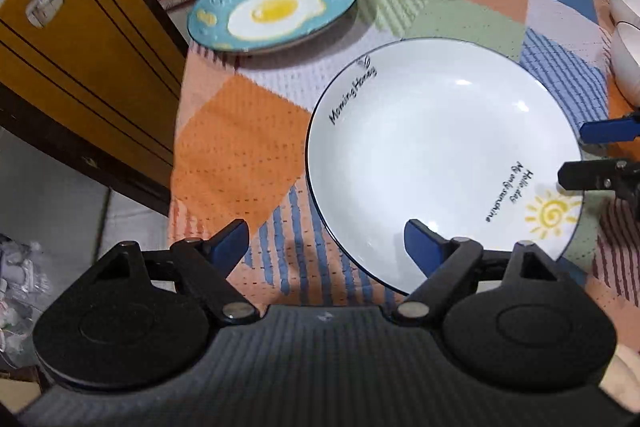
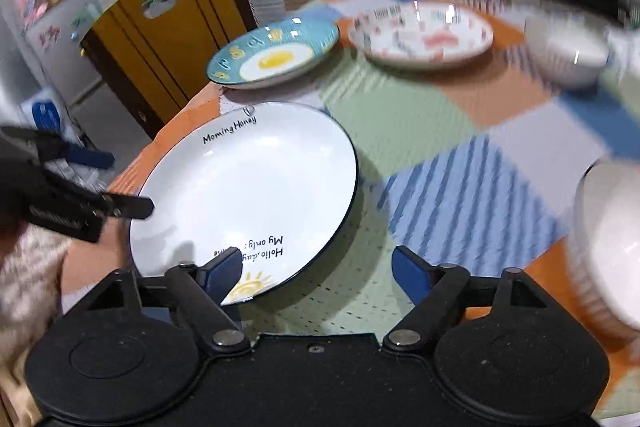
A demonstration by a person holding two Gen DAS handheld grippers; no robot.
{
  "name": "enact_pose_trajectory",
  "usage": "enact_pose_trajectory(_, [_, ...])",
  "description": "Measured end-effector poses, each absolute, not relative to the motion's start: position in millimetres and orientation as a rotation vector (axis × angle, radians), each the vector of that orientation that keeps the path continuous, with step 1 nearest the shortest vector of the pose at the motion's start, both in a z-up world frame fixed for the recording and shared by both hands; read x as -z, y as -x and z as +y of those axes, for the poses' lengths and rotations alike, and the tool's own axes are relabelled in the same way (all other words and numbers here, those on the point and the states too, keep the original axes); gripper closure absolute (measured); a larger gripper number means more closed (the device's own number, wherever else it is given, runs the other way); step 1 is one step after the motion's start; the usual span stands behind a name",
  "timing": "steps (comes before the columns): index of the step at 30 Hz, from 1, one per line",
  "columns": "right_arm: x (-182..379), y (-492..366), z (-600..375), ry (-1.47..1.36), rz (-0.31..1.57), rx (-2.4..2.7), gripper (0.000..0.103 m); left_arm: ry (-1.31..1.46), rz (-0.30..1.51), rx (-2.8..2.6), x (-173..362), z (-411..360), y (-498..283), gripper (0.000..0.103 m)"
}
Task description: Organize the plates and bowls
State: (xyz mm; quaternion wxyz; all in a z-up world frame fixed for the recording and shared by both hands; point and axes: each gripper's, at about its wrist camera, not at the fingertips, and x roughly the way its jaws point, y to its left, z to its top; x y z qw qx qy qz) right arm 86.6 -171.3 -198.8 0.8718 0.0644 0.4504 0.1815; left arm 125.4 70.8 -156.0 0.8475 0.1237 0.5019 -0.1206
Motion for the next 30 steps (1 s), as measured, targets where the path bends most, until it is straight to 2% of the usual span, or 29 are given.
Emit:
enact_pose_trajectory(1, [201.6, -87.6, -171.4, -0.157, 0.943, -0.385, 0.031, -0.246, 1.071, 0.256, 158.5, 72.5, -128.1, 0.024])
enact_pose_trajectory(4, [208.1, -85.4, -165.6, -0.162, 0.927, -0.402, 0.042, -0.192, 1.12, 0.281, 165.7, 76.9, -135.3, 0.044])
enact_pose_trajectory(6, [212.4, -88.6, -165.8, -0.17, 0.933, -0.399, 0.051, -0.169, 1.129, 0.317, 165.4, 75.4, -136.3, 0.064])
enact_pose_trajectory(7, [214.2, -89.0, -165.0, -0.177, 0.936, -0.393, 0.06, -0.168, 1.132, 0.331, 164.4, 73.2, -136.5, 0.069])
enact_pose_trajectory(8, [216.5, -91.6, -163.4, -0.177, 0.936, -0.384, 0.072, -0.171, 1.131, 0.336, 163.6, 70.8, -136.5, 0.073])
enact_pose_trajectory(10, [215.8, -94.9, -163.3, -0.171, 0.923, -0.372, 0.08, -0.165, 1.129, 0.323, 165.0, 69.5, -138.1, 0.073])
enact_pose_trajectory(22, [219.4, -116.0, -170.4, -0.187, 0.926, -0.408, 0.08, -0.083, 1.122, 0.285, 164.5, 71.1, -140.7, 0.074])
enact_pose_trajectory(30, [194.3, -128.6, -202.9, -0.181, 0.884, -0.408, 0.08, -0.064, 1.081, 0.363, 148.0, 41.0, -159.1, 0.074])
